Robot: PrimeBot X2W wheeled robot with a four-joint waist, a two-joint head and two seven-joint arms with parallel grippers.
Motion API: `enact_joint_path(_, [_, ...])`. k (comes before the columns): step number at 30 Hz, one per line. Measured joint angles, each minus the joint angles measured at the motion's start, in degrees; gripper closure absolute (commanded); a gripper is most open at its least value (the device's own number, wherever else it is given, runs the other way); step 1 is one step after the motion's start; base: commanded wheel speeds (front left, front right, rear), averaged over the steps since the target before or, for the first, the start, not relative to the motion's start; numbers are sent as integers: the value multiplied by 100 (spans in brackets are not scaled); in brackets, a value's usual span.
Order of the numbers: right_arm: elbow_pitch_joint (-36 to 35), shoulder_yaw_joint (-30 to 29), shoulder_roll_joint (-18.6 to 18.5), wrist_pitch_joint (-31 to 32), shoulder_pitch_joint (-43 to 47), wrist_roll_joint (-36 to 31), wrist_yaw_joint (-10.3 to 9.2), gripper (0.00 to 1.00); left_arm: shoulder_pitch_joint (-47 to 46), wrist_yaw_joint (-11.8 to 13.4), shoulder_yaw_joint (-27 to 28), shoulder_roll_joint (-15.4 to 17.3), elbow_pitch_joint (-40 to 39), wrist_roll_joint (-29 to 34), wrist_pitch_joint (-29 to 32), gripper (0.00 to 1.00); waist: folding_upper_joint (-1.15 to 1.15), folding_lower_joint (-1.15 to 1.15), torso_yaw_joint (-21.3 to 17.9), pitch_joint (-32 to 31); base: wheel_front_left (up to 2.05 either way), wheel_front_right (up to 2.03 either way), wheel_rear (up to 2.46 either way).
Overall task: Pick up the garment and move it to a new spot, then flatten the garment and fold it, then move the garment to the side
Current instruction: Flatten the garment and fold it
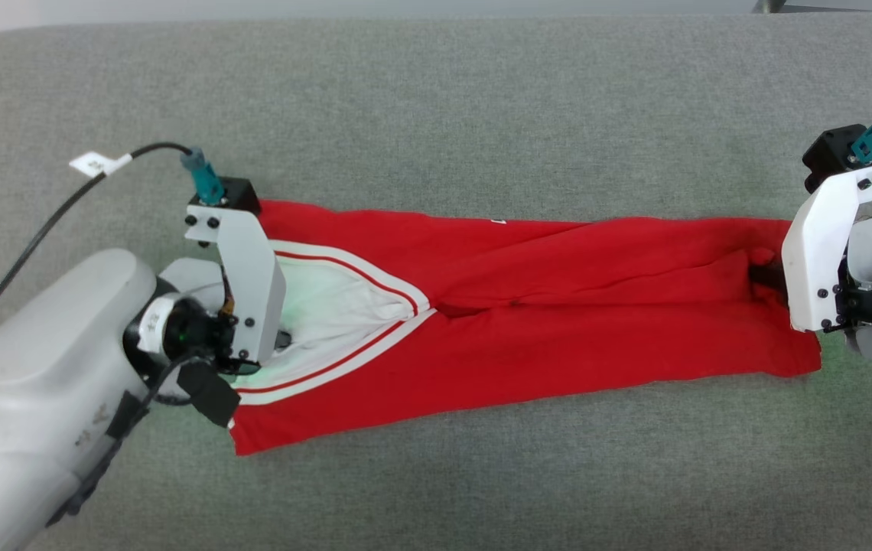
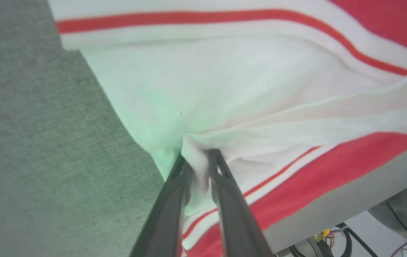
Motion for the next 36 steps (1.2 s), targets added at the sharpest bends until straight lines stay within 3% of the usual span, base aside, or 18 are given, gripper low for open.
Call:
enact_joint_path(1, [27, -11, 15, 5, -3, 0, 0, 100, -21, 26, -8, -14, 25, 1, 37, 4, 0, 0, 2, 1, 0, 0, 0])
enact_joint_path(2, [55, -13, 29, 19, -3, -10, -1, 100, -46, 46, -14, -22, 29, 1, 78, 0, 0, 0, 5, -1, 0, 0, 0])
enact_joint_path(5, [133, -19, 48, 89, -9, -24, -1, 100, -139, 156, 4, -7, -29, 8, 141, 0, 0, 0, 23, -11, 0, 0, 0])
enact_joint_path(12, [366, -127, 54, 466, -91, -77, 0, 100, -369, 506, 161, 424, -731, 45, 349, 0, 0, 0, 131, -51, 0, 0, 0])
enact_joint_path(20, [875, -504, 221, 725, -159, -319, -1, 100, -258, 702, 316, 731, -1449, 30, 194, 0, 0, 0, 328, -7, 0, 0, 0])
enact_joint_path(21, [955, -561, 247, 747, -177, -348, -1, 82, -211, 704, 320, 742, -1486, 0, 191, 0, 0, 0, 347, 4, 0, 0, 0])
enact_joint_path(23, [1043, -611, 290, 771, -233, -446, 0, 0, -123, 704, 315, 758, -1514, -8, 157, 0, 0, 0, 378, 19, 0, 0, 0])
enact_joint_path(29, [1171, -764, 399, 828, -375, -684, 0, 0, -21, 673, 355, 764, -1435, -41, -5, 0, 0, 0, 380, -77, 0, 0, 0])
enact_joint_path(36, [896, -969, 338, 921, -209, -836, -1, 0, 242, 324, 387, 754, -1336, 60, -601, 0, 0, 0, 327, -441, 0, 0, 0])
